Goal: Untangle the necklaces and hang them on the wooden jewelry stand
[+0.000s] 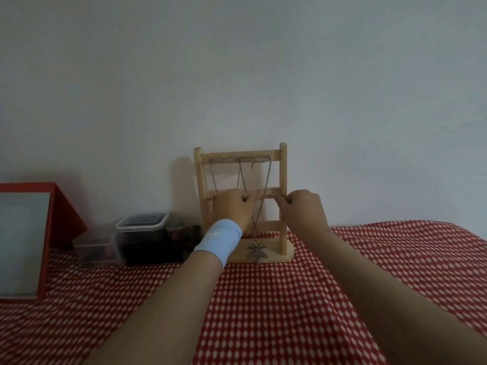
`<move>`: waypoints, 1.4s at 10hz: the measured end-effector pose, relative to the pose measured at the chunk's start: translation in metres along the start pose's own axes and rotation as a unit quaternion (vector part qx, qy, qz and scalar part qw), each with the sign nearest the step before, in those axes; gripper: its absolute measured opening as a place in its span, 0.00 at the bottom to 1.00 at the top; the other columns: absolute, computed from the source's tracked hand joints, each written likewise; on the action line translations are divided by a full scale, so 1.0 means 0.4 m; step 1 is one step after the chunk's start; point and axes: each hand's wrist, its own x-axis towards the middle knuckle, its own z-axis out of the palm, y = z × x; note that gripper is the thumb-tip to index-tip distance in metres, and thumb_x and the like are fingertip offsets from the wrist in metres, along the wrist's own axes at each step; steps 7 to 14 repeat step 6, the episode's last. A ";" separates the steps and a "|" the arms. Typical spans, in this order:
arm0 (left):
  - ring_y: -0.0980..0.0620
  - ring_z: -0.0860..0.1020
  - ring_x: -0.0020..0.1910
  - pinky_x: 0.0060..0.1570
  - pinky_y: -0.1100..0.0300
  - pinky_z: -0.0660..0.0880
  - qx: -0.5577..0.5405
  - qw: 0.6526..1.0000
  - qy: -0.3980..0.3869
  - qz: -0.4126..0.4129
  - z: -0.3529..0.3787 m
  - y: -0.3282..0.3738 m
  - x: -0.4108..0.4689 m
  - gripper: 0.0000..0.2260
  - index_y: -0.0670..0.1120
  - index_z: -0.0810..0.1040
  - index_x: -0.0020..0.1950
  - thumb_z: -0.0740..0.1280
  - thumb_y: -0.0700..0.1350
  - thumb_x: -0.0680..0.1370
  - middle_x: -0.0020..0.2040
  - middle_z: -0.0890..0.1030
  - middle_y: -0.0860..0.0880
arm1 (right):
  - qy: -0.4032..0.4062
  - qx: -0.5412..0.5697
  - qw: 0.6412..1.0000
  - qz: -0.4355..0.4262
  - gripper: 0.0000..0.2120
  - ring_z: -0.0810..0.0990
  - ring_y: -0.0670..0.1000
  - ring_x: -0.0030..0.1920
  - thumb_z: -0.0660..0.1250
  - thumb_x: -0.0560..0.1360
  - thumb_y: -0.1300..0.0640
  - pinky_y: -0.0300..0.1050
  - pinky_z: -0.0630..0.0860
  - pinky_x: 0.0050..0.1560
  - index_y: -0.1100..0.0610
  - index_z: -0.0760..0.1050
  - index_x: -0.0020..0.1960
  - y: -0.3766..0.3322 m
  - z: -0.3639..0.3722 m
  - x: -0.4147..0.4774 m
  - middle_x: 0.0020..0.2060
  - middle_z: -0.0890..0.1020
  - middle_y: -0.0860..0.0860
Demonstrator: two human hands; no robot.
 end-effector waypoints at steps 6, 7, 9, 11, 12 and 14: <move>0.53 0.79 0.42 0.44 0.59 0.74 0.036 0.969 -0.238 -0.048 0.027 -0.058 -0.102 0.17 0.48 0.81 0.49 0.57 0.56 0.82 0.47 0.83 0.49 | -0.212 0.064 0.966 0.133 0.17 0.86 0.54 0.32 0.67 0.81 0.47 0.47 0.85 0.34 0.62 0.81 0.55 0.019 0.022 -0.085 0.40 0.86 0.57; 0.53 0.79 0.42 0.44 0.59 0.74 0.036 0.969 -0.238 -0.048 0.027 -0.058 -0.102 0.17 0.48 0.81 0.49 0.57 0.56 0.82 0.47 0.83 0.49 | -0.212 0.064 0.966 0.133 0.17 0.86 0.54 0.32 0.67 0.81 0.47 0.47 0.85 0.34 0.62 0.81 0.55 0.019 0.022 -0.085 0.40 0.86 0.57; 0.53 0.79 0.42 0.44 0.59 0.74 0.036 0.969 -0.238 -0.048 0.027 -0.058 -0.102 0.17 0.48 0.81 0.49 0.57 0.56 0.82 0.47 0.83 0.49 | -0.212 0.064 0.966 0.133 0.17 0.86 0.54 0.32 0.67 0.81 0.47 0.47 0.85 0.34 0.62 0.81 0.55 0.019 0.022 -0.085 0.40 0.86 0.57; 0.53 0.79 0.42 0.44 0.59 0.74 0.036 0.969 -0.238 -0.048 0.027 -0.058 -0.102 0.17 0.48 0.81 0.49 0.57 0.56 0.82 0.47 0.83 0.49 | -0.212 0.064 0.966 0.133 0.17 0.86 0.54 0.32 0.67 0.81 0.47 0.47 0.85 0.34 0.62 0.81 0.55 0.019 0.022 -0.085 0.40 0.86 0.57; 0.53 0.79 0.42 0.44 0.59 0.74 0.036 0.969 -0.238 -0.048 0.027 -0.058 -0.102 0.17 0.48 0.81 0.49 0.57 0.56 0.82 0.47 0.83 0.49 | -0.212 0.064 0.966 0.133 0.17 0.86 0.54 0.32 0.67 0.81 0.47 0.47 0.85 0.34 0.62 0.81 0.55 0.019 0.022 -0.085 0.40 0.86 0.57; 0.53 0.79 0.42 0.44 0.59 0.74 0.036 0.969 -0.238 -0.048 0.027 -0.058 -0.102 0.17 0.48 0.81 0.49 0.57 0.56 0.82 0.47 0.83 0.49 | -0.212 0.064 0.966 0.133 0.17 0.86 0.54 0.32 0.67 0.81 0.47 0.47 0.85 0.34 0.62 0.81 0.55 0.019 0.022 -0.085 0.40 0.86 0.57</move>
